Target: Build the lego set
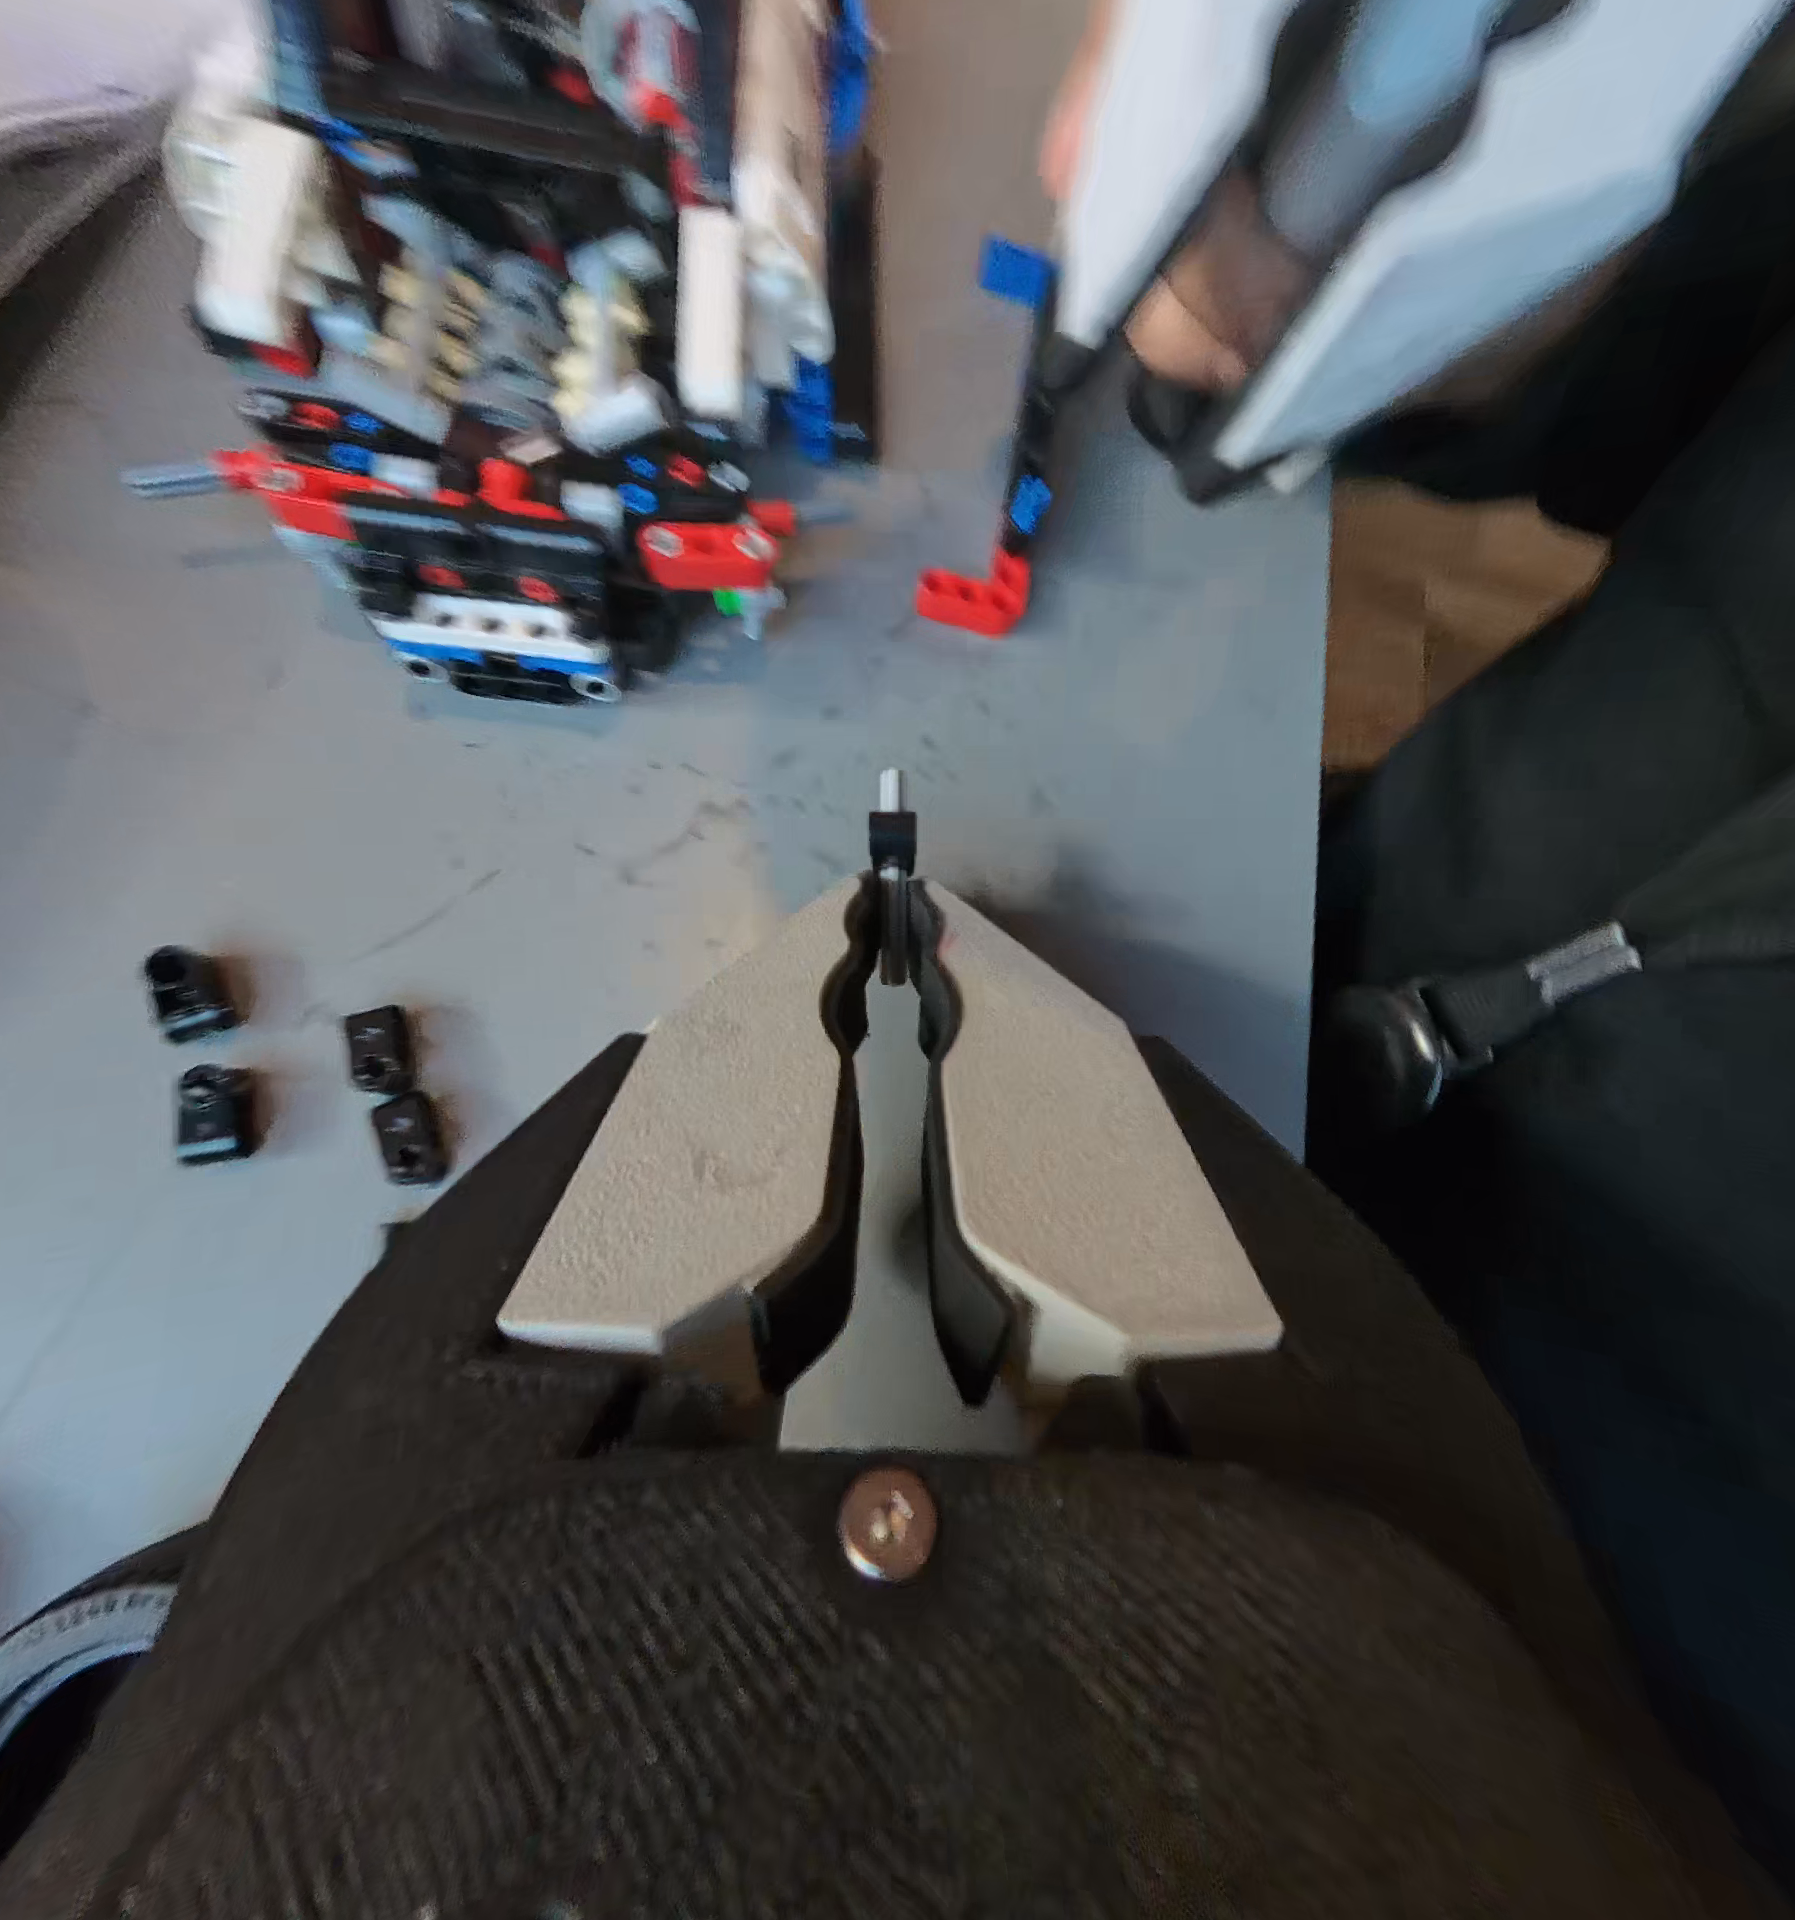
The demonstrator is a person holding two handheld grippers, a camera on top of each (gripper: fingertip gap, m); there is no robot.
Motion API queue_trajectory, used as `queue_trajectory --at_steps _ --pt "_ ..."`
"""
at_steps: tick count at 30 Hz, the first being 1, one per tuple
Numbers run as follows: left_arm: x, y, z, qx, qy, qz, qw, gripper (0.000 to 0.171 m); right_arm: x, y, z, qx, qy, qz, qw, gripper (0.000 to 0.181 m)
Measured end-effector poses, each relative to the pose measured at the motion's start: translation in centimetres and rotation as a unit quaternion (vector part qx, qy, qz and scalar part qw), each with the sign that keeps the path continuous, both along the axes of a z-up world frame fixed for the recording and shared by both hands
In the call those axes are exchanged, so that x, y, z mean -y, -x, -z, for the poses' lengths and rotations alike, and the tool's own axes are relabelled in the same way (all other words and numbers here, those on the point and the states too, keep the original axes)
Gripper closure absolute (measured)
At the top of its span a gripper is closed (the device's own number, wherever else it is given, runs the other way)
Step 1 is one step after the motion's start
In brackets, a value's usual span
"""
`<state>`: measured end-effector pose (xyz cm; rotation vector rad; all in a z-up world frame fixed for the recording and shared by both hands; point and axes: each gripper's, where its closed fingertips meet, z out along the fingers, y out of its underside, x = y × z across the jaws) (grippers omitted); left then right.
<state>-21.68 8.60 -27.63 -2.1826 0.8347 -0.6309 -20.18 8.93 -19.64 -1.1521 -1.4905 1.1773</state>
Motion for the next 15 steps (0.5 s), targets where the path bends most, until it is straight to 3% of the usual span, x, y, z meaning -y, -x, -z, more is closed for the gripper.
queue_trajectory --at_steps 3,9,15 --pt "-2.0 0.3 -1.7 0.082 0.002 -0.066 0.994 0.170 -1.0 -0.2 -0.2 -0.005 0.014 0.024 1.000 0.166" --pt "0.0 -2.4 -2.8 0.139 0.024 0.025 0.990 0.170 -1.4 -0.6 1.0 0.037 -0.003 0.042 0.998 0.153" --pt "0.5 -3.1 -3.7 0.127 -0.017 0.043 0.991 0.170 0.6 -0.1 1.6 0.069 0.030 -0.009 0.997 0.153"
